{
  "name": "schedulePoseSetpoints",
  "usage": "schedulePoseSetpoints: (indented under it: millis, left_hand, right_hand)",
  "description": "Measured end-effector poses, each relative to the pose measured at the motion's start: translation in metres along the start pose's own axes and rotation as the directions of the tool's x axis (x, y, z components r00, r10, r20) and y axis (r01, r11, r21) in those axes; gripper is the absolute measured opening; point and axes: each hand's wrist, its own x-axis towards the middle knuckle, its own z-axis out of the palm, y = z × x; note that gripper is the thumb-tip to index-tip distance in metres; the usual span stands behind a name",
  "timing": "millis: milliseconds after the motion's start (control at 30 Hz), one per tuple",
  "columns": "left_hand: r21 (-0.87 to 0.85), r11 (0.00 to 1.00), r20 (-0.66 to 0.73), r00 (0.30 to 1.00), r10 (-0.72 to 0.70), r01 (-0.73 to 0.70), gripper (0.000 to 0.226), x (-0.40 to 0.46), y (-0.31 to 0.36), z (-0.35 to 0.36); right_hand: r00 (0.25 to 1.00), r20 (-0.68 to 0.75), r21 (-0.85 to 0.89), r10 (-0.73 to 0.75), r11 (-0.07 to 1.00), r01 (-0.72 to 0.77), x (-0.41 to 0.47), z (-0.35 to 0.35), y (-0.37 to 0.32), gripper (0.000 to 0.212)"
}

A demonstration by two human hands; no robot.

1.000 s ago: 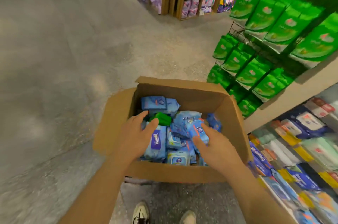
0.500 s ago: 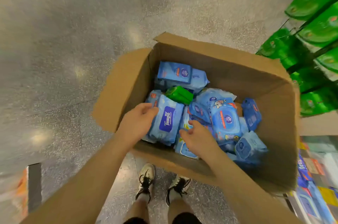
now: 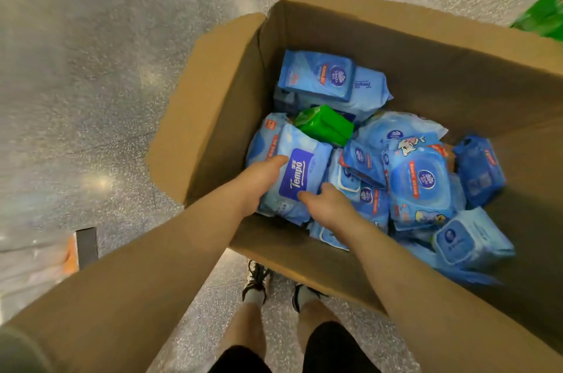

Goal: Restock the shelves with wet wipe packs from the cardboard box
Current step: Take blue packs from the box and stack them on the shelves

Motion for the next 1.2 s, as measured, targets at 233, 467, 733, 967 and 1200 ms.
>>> schedulePoseSetpoints:
  millis: [233, 467, 733, 967, 1200]
  left_hand:
    - [0.054, 0.998, 0.058, 0.998, -0.032, 0.029, 0.031, -0.003, 0.000, -0.002]
    - [0.180, 0.979, 0.014, 0.996, 0.090, -0.091, 0.031, -0.027, -0.005, 0.004]
    - [0.041, 0.978, 0.043, 0.979, 0.201, -0.202, 0.036, -0.082, -0.010, -0.007]
    - [-0.274, 0.929, 0.197, 0.931, 0.306, -0.247, 0.025, -0.163, -0.021, -0.005]
    - [-0.254, 0.904, 0.456, 0.782, 0.425, -0.343, 0.023, -0.249, -0.020, 0.005]
  right_hand:
    - [0.996, 0.069, 0.417, 0.064, 0.905, -0.087, 0.001, 0.007, -0.001, 0.095]
    - [0.997, -0.081, 0.377, -0.002, 0.926, 0.033, -0.025, 0.001, 0.004, 0.045]
    - [0.960, -0.279, 0.481, -0.012, 0.863, 0.151, -0.089, -0.006, -0.020, 0.027]
    - [0.835, -0.546, 0.436, -0.072, 0.826, 0.357, -0.186, -0.020, -0.029, 0.055]
    - [0.714, -0.699, 0.557, 0.035, 0.653, 0.513, -0.301, -0.043, -0.001, 0.071]
